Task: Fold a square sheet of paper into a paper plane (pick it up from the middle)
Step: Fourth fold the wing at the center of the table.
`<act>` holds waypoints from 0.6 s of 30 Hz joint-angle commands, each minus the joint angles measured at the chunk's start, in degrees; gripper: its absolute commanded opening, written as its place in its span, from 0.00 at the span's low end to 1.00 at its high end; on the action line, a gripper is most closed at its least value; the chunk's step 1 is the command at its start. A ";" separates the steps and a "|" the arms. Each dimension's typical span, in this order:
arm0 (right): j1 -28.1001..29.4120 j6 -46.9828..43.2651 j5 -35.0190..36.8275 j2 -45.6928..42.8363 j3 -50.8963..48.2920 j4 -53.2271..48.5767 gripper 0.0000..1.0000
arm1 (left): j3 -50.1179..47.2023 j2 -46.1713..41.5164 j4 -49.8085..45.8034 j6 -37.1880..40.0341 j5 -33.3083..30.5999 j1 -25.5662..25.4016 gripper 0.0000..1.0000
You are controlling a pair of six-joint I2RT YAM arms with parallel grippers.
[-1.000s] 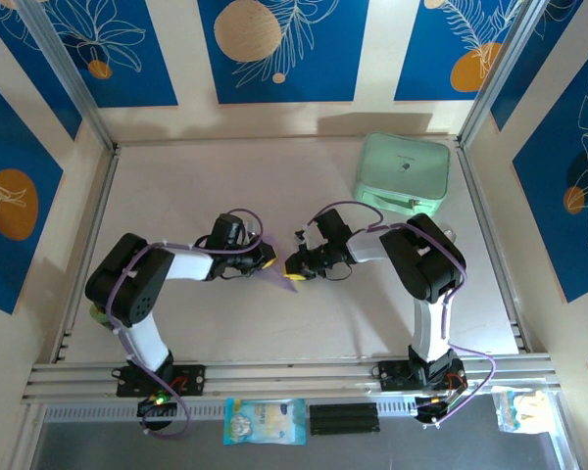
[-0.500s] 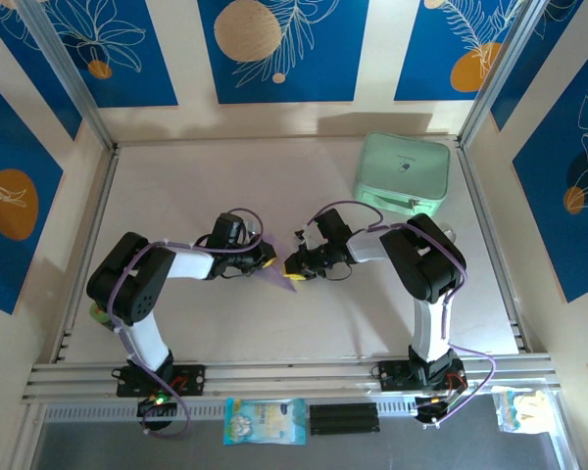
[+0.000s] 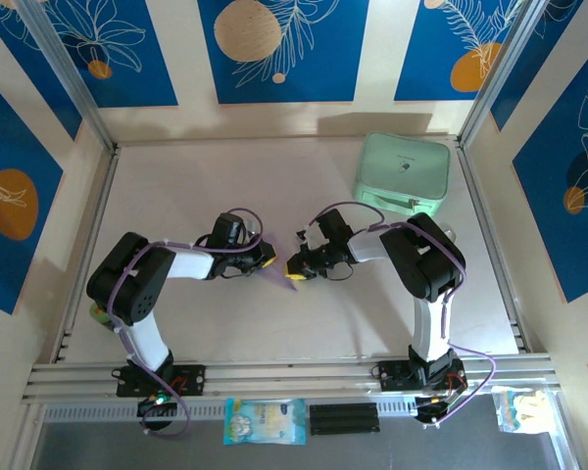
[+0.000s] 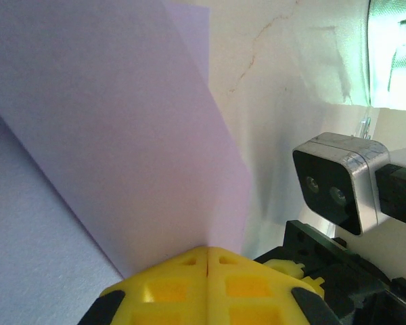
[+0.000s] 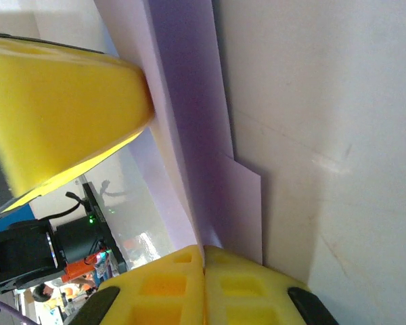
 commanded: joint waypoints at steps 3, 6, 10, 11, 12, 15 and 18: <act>-1.58 0.86 2.22 2.11 -1.20 -4.10 0.08 | 0.68 -1.13 0.61 -0.01 0.14 0.96 0.08; -1.76 0.93 1.95 2.16 -1.29 -4.10 0.08 | -0.27 -2.08 0.62 0.48 0.20 1.14 0.09; -1.82 0.96 1.78 2.28 -1.20 -4.07 0.08 | -1.01 -1.68 0.77 0.68 0.01 1.23 0.09; -1.80 0.95 1.74 2.35 -1.20 -4.02 0.08 | -1.00 -1.26 1.13 0.50 0.11 1.27 0.08; -1.75 0.95 1.70 2.47 -1.13 -4.05 0.08 | -0.95 -1.00 1.61 0.29 0.22 1.23 0.09; -1.74 0.79 1.67 2.50 -0.94 -4.41 0.08 | -0.48 0.20 2.27 -0.10 0.48 1.27 0.08; -1.76 0.67 1.75 2.65 -0.70 -4.75 0.09 | -0.18 0.97 2.20 -0.22 0.25 1.22 0.08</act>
